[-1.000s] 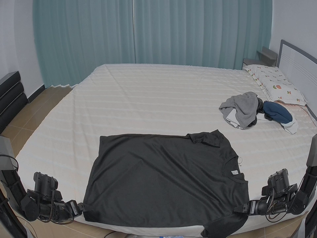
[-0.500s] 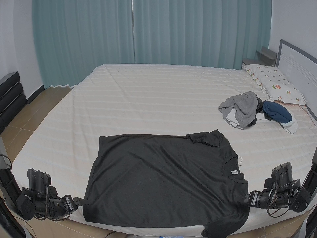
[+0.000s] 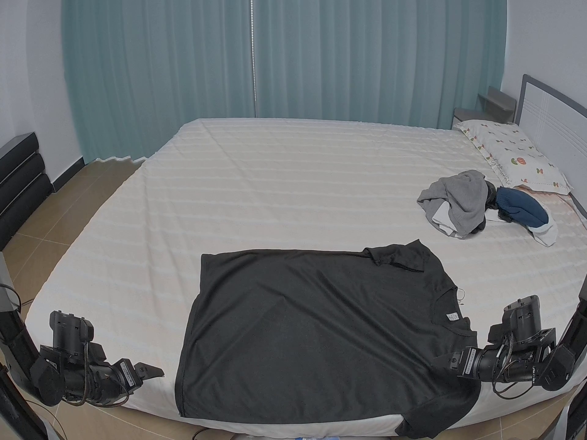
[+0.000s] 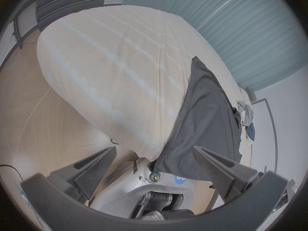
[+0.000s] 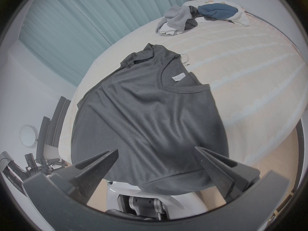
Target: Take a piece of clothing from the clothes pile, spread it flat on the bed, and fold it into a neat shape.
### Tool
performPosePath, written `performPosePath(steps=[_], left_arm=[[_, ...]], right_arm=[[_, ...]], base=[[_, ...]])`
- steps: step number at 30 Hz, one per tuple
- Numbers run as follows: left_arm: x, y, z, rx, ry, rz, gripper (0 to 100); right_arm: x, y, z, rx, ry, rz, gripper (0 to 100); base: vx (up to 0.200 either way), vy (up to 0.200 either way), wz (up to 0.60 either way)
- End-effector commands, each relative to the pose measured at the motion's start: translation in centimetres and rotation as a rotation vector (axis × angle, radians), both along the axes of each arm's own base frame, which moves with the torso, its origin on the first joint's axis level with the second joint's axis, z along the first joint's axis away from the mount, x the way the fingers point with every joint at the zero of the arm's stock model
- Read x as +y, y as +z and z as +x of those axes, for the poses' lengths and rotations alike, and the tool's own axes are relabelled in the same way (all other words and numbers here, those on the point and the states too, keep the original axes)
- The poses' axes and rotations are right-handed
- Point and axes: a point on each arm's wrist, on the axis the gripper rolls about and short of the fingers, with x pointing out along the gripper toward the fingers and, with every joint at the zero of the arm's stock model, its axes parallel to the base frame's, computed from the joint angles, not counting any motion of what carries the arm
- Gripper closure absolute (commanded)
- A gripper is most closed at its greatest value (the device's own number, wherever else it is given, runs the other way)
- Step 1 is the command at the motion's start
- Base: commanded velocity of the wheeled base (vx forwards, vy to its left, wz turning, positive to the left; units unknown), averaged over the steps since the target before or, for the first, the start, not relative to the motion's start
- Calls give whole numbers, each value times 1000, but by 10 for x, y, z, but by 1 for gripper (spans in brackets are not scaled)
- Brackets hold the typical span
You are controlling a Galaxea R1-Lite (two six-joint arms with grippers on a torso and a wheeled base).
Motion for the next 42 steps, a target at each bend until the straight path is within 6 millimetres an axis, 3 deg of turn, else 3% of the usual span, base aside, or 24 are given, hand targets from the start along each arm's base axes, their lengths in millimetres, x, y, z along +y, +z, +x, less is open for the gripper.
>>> performPosePath(steps=[1,18,24,25,26,28,33,35,42], left_arm=[[0,0,0,0,0,-2,0],[-1,-1,-1,10,-8,-4,0],[-2,0,-1,5,-26,-31,0],[-2,0,-1,5,-26,-31,0],[-3,1,-1,-2,-37,-58,0],[-3,2,0,-5,-36,-87,0],[-4,6,9,-33,30,-176,0],[-4,8,13,-55,47,-222,0],[-7,2,23,-63,64,-268,0]], right_arm=[[0,0,1,-5,1,2,0],[9,13,17,-75,-53,113,0],[22,25,64,-159,-62,167,0],[22,25,64,-159,-62,167,0],[27,32,83,-181,-60,174,0],[33,32,102,-175,-60,175,0],[53,15,152,-166,-72,214,0],[59,-3,173,-144,-74,199,0],[69,-26,221,-80,-91,183,0]], base=[[200,0,0],[0,0,0],[0,0,0],[0,0,0],[0,0,0],[0,0,0],[0,0,0],[0,0,0],[0,0,0]])
